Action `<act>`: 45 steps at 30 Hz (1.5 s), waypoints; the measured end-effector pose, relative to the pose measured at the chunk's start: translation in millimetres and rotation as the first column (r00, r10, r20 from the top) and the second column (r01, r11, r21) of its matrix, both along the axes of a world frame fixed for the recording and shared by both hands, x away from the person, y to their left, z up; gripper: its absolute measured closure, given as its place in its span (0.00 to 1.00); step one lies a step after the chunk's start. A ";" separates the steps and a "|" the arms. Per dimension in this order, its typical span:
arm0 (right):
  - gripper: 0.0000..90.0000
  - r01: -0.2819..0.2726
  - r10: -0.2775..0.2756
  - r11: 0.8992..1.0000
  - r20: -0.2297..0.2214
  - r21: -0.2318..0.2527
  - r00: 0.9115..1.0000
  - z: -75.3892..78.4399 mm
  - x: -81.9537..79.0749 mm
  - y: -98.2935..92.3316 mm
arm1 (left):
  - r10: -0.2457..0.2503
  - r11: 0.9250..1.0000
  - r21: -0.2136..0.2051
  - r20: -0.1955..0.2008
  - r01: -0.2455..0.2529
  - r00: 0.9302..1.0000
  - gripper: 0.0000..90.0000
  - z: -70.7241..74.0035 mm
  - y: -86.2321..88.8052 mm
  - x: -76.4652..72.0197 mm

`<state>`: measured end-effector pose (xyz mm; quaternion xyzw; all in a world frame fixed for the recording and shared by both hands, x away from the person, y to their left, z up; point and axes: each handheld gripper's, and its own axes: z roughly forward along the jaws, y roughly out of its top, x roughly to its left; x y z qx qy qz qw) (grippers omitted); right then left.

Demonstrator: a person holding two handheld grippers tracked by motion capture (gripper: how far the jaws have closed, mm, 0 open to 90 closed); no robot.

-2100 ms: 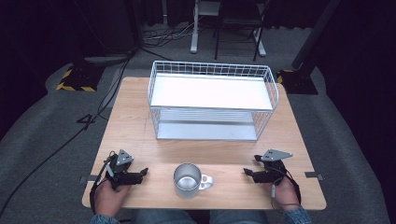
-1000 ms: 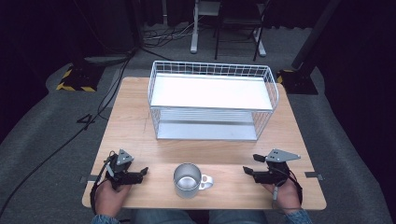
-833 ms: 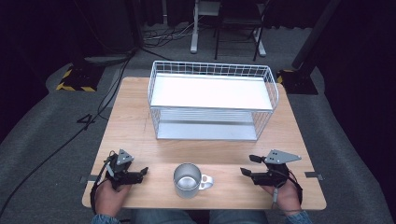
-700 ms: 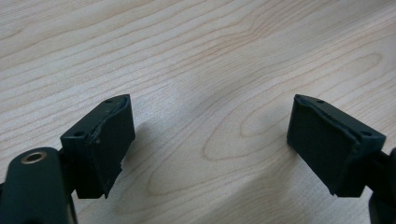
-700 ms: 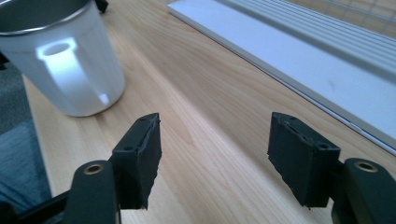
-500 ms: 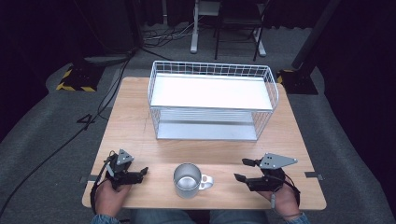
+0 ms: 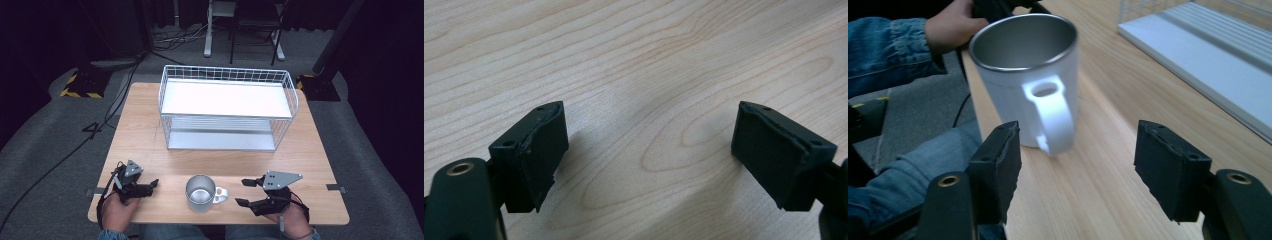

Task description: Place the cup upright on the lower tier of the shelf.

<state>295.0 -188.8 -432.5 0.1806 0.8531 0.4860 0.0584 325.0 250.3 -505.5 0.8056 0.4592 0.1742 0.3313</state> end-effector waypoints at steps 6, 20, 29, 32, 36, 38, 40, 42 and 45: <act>0.44 -0.069 0.069 0.998 -0.016 -0.006 0.997 -4.0 1.8 12.5 | -0.002 1.000 0.002 0.000 0.002 1.000 0.17 0.1 0.2 0.3; 0.52 -0.091 0.090 0.996 -0.047 -0.017 0.995 -16.4 15.5 28.9 | -0.002 1.000 0.002 0.000 0.002 1.000 0.17 0.1 0.2 0.3; 0.59 -0.132 0.129 0.990 -0.050 -0.055 0.990 -19.4 19.6 40.1 | -0.002 1.000 0.003 0.000 0.002 1.000 0.17 0.1 0.2 0.3; 0.62 -0.140 0.137 0.988 -0.051 -0.065 0.989 -20.2 21.4 42.6 | -0.003 1.000 0.003 0.000 0.003 1.000 0.17 0.1 0.2 0.3; 0.70 -0.154 0.152 0.985 -0.032 -0.075 0.988 -19.2 23.0 44.7 | -0.002 1.000 0.003 0.000 0.002 1.000 0.17 0.1 0.2 0.3; 0.73 -0.160 0.158 0.984 -0.022 -0.079 0.987 -18.3 23.0 44.8 | -0.002 1.000 0.003 0.000 0.002 1.000 0.17 0.1 0.2 0.3; 0.75 -0.165 0.164 0.982 -0.011 -0.095 0.986 -18.0 22.8 45.4 | -0.002 1.000 0.003 0.000 0.002 1.000 0.17 0.1 0.2 0.3; 0.76 -0.168 0.168 0.981 -0.009 -0.098 0.986 -18.0 22.9 45.4 | -0.002 1.000 0.003 0.000 0.002 1.000 0.17 0.1 0.2 0.3; 0.77 -0.178 0.179 0.978 0.005 -0.106 0.984 -17.3 21.6 46.2 | -0.002 1.000 0.003 0.000 0.002 1.000 0.17 0.1 0.2 0.3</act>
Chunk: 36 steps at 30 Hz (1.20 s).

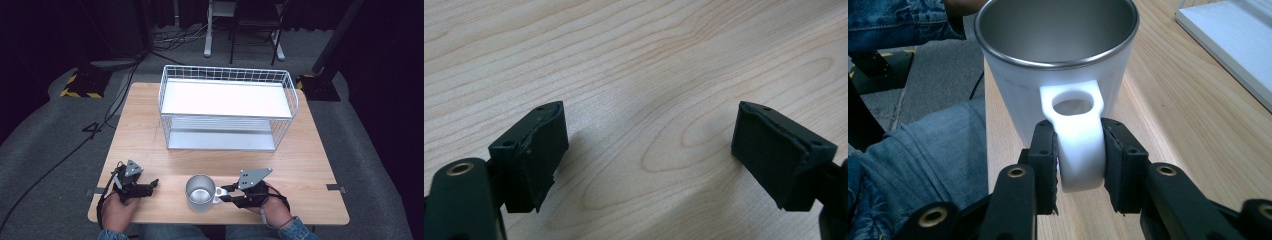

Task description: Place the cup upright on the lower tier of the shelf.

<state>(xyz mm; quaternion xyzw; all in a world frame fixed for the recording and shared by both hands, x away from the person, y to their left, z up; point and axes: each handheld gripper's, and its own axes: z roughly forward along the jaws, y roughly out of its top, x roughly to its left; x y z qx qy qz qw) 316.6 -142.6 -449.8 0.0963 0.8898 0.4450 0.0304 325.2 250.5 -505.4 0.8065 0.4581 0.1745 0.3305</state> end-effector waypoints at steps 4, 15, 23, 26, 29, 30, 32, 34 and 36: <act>0.79 -0.010 0.010 1.000 0.026 -0.003 1.000 0.7 -2.3 1.5 | 0.000 1.000 0.000 0.000 0.000 1.000 0.17 0.0 0.0 0.0; 0.80 0.004 -0.005 0.999 0.057 0.033 0.998 4.9 -5.2 3.0 | 0.000 1.000 0.000 0.000 0.000 1.000 0.17 0.0 0.0 0.0; 0.80 0.049 -0.055 0.996 0.085 0.073 0.995 10.4 -6.1 3.1 | -0.001 1.000 0.001 0.000 0.001 1.000 0.17 0.1 0.1 0.0; 0.80 0.065 -0.074 0.993 0.090 0.096 0.993 14.0 -4.4 1.2 | 0.000 1.000 0.001 0.000 0.000 1.000 0.17 0.1 0.1 0.0; 0.80 0.085 -0.096 0.990 0.097 0.109 0.991 18.1 -2.7 0.5 | 0.000 1.000 0.000 0.000 0.000 1.000 0.17 0.0 0.0 0.0; 0.80 0.091 -0.103 0.989 0.102 0.114 0.989 19.5 -1.5 0.3 | 0.000 1.000 -0.001 0.000 0.000 1.000 0.17 0.0 0.0 0.0; 0.80 0.106 -0.119 0.987 0.108 0.122 0.987 22.7 1.0 0.1 | 0.000 1.000 0.000 0.000 0.000 1.000 0.17 0.0 0.0 0.0; 0.80 0.124 -0.139 0.984 0.114 0.130 0.984 25.8 4.0 -0.1 | 0.000 1.000 0.000 0.000 0.000 1.000 0.17 0.0 0.0 0.0; 0.80 0.142 -0.159 0.980 0.118 0.137 0.980 28.6 7.9 -0.4 | 0.000 1.000 0.000 0.000 0.000 1.000 0.17 0.0 0.0 0.0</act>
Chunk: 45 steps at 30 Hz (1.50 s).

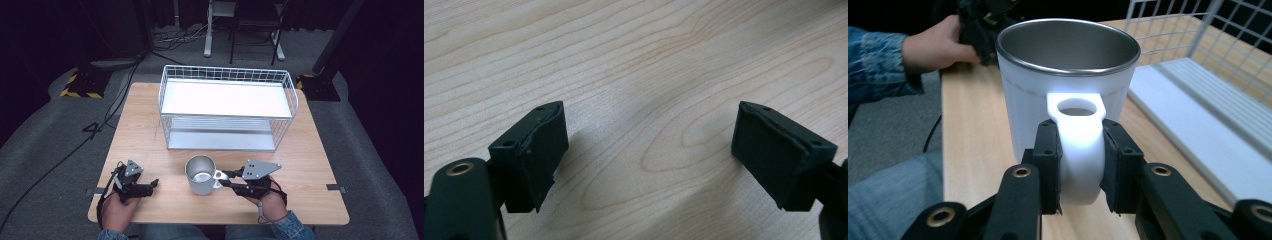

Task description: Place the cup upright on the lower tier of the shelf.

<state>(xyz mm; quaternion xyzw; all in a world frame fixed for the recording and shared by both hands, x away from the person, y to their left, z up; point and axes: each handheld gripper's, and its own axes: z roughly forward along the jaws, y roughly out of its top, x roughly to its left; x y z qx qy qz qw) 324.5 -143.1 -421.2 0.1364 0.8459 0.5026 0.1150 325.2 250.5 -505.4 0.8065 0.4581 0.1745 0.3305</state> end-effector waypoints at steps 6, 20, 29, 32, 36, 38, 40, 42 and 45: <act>0.80 0.053 -0.053 0.998 0.001 0.021 0.999 5.2 12.8 -2.5 | 0.000 1.000 0.000 0.000 0.000 1.000 0.17 0.0 0.0 0.0; 0.80 0.233 -0.234 0.971 0.014 0.056 0.972 15.0 56.0 -18.1 | 0.000 1.000 0.001 0.000 0.000 1.000 0.17 0.0 0.0 0.0; 0.80 0.337 -0.339 0.939 0.022 0.064 0.941 14.2 77.6 -24.9 | 0.000 1.000 0.000 0.000 0.000 1.000 0.17 0.0 0.0 0.0; 0.80 0.367 -0.369 0.928 0.031 0.061 0.929 13.3 84.6 -26.1 | 0.000 1.000 0.000 0.000 0.000 1.000 0.17 0.0 0.0 0.0; 0.80 0.405 -0.408 0.912 0.042 0.061 0.912 11.6 93.7 -27.9 | 0.000 1.000 0.000 0.000 0.000 1.000 0.17 0.0 0.0 0.0; 0.80 0.411 -0.414 0.909 0.047 0.064 0.909 10.9 95.9 -28.4 | 0.000 1.000 0.000 0.000 0.000 1.000 0.17 0.0 0.0 0.0; 0.80 0.434 -0.438 0.898 0.064 0.066 0.897 8.9 100.9 -29.4 | 0.000 1.000 0.000 0.000 0.000 1.000 0.17 0.0 0.0 0.0; 0.80 0.450 -0.454 0.890 0.075 0.070 0.888 7.9 103.7 -29.8 | 0.000 1.000 0.000 0.000 0.000 1.000 0.17 0.0 0.0 0.0; 0.80 0.473 -0.479 0.877 0.077 0.082 0.874 5.0 108.2 -30.9 | 0.000 1.000 0.000 0.000 0.000 1.000 0.17 0.0 0.0 0.0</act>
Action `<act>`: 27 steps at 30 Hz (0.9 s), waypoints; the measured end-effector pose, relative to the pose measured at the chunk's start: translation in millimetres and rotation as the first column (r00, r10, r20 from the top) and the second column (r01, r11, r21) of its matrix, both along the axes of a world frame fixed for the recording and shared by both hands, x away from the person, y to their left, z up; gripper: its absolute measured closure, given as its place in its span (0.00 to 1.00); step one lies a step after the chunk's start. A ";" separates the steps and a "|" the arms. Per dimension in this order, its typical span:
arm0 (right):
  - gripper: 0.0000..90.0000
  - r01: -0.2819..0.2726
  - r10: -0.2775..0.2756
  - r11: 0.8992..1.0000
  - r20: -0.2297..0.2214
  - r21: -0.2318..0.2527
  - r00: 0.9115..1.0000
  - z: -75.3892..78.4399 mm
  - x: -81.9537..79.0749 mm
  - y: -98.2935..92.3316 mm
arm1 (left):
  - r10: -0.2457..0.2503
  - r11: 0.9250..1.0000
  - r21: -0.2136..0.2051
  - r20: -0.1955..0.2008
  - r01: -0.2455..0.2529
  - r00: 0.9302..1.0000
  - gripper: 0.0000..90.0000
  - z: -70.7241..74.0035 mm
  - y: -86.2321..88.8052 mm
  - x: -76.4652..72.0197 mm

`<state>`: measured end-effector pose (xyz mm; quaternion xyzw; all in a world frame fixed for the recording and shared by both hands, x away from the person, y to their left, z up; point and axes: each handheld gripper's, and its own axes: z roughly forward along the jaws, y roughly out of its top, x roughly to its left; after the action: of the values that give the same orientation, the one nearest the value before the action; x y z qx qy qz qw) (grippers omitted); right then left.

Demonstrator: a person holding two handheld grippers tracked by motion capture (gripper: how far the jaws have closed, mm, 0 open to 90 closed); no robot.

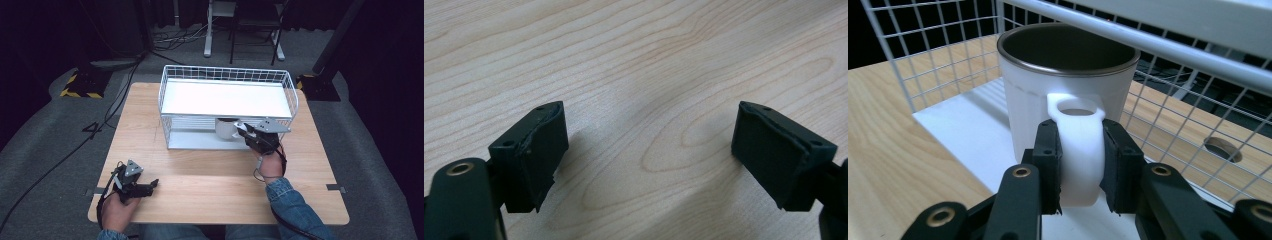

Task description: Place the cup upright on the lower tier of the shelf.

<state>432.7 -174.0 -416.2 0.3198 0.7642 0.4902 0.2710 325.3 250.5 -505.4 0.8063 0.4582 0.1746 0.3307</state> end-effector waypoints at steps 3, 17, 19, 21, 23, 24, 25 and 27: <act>0.80 0.022 -0.022 1.000 0.003 -0.007 1.000 -4.2 4.0 -0.2 | 0.000 1.000 0.000 0.000 0.000 1.000 0.17 0.0 0.0 0.0; 0.80 0.068 -0.068 0.998 -0.002 -0.016 0.998 -18.5 13.8 3.3 | 0.000 1.000 0.000 -0.001 0.000 1.000 0.17 0.0 0.0 0.0; 0.80 0.071 -0.071 0.997 -0.013 -0.013 0.997 -20.5 15.0 3.2 | -0.001 1.000 0.001 -0.001 0.001 1.000 0.17 0.1 0.1 0.0; 0.80 0.075 -0.075 0.997 -0.010 -0.018 0.997 -22.3 16.0 3.2 | 0.000 1.000 0.001 0.000 0.000 1.000 0.17 0.1 0.0 0.0; 0.80 0.076 -0.076 0.997 -0.012 -0.020 0.997 -23.5 16.8 3.1 | 0.000 1.000 0.001 0.000 0.000 1.000 0.17 0.1 0.0 0.0; 0.80 0.077 -0.077 0.997 -0.011 -0.022 0.997 -23.9 17.2 3.0 | 0.000 1.000 0.001 0.000 0.000 1.000 0.17 0.1 0.0 0.0; 0.80 0.077 -0.077 0.997 -0.011 -0.022 0.997 -23.9 17.2 3.0 | 0.000 1.000 0.001 -0.001 0.000 1.000 0.17 0.1 0.0 0.0; 0.80 0.078 -0.078 0.997 -0.015 -0.022 0.997 -25.2 18.3 3.1 | 0.000 1.000 0.000 -0.001 0.000 1.000 0.17 0.0 0.0 0.0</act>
<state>451.0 -170.9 -441.4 0.3502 0.7583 0.4688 0.2872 325.3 250.5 -505.4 0.8064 0.4583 0.1745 0.3304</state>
